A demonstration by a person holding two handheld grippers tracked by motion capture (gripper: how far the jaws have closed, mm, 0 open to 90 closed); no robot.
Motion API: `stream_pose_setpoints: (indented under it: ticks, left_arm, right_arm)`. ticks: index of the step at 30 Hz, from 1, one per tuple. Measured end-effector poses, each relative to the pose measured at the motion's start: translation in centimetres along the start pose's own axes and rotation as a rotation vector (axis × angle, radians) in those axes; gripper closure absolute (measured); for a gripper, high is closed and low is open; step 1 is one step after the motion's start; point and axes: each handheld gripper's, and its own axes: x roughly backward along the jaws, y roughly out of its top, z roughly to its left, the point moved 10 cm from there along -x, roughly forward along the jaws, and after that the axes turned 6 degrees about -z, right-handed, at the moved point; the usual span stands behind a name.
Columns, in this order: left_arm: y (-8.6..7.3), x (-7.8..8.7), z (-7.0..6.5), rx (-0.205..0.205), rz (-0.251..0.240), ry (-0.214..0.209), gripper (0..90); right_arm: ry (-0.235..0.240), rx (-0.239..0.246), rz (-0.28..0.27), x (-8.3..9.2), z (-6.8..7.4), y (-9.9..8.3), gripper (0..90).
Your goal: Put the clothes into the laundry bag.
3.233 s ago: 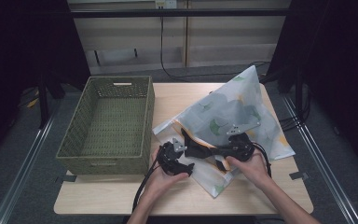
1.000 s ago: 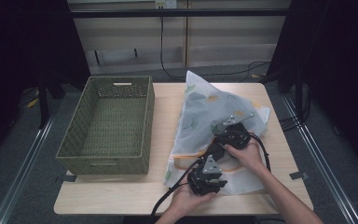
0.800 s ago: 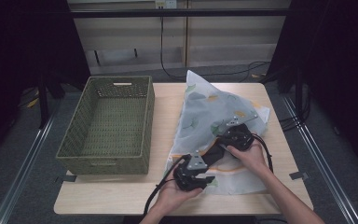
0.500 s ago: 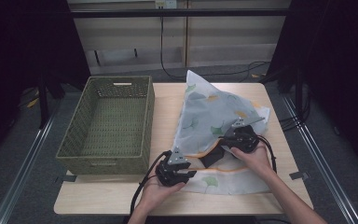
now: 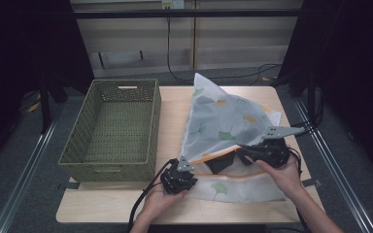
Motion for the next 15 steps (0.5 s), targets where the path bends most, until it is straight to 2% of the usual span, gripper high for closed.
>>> stream_pose_setpoints:
  ticks: [2,4,6,7,9,10,11,13,14,15]
  left_arm:
    - [0.0,0.0,-0.1,-0.001,0.003,0.041,81.2]
    - [0.1,-0.3,-0.3,0.025,-0.052,0.046,81.1]
    - [0.0,-0.2,-0.3,0.032,-0.07,0.042,81.0]
    - [0.0,-0.3,-0.3,0.032,-0.079,0.04,80.9]
    - [-0.1,-0.1,-0.4,0.02,-0.052,0.053,81.0]
    - [0.0,-0.2,-0.5,0.023,-0.065,0.061,81.0]
    - [0.0,-0.2,-0.5,0.013,-0.054,0.07,81.1]
    - [0.1,-0.3,-0.5,0.032,-0.064,0.079,81.2]
    - [0.1,-0.3,-0.5,0.026,-0.05,0.085,81.2]
    - [0.1,-0.4,-0.5,0.031,-0.057,0.079,81.2]
  right_arm:
    - [-0.004,0.005,-0.047,0.9,-0.1,2.0,88.2]
    - [-0.003,0.013,-0.068,1.2,0.0,2.9,88.4]
    - [0.013,0.011,-0.078,1.4,0.6,3.1,88.5]
    - [0.016,0.013,-0.071,1.3,0.7,2.9,88.5]
    - [0.029,0.017,-0.035,1.2,1.2,1.6,88.5]
    - [0.03,0.014,-0.017,1.1,1.5,0.9,88.5]
    - [0.034,0.011,-0.008,1.1,1.6,0.4,88.5]
    - [0.047,0.01,0.022,1.1,2.0,-0.9,88.5]
    - [0.049,0.002,0.032,1.0,2.0,-1.5,88.4]
    - [0.058,-0.002,0.047,1.0,2.2,-2.2,88.5]
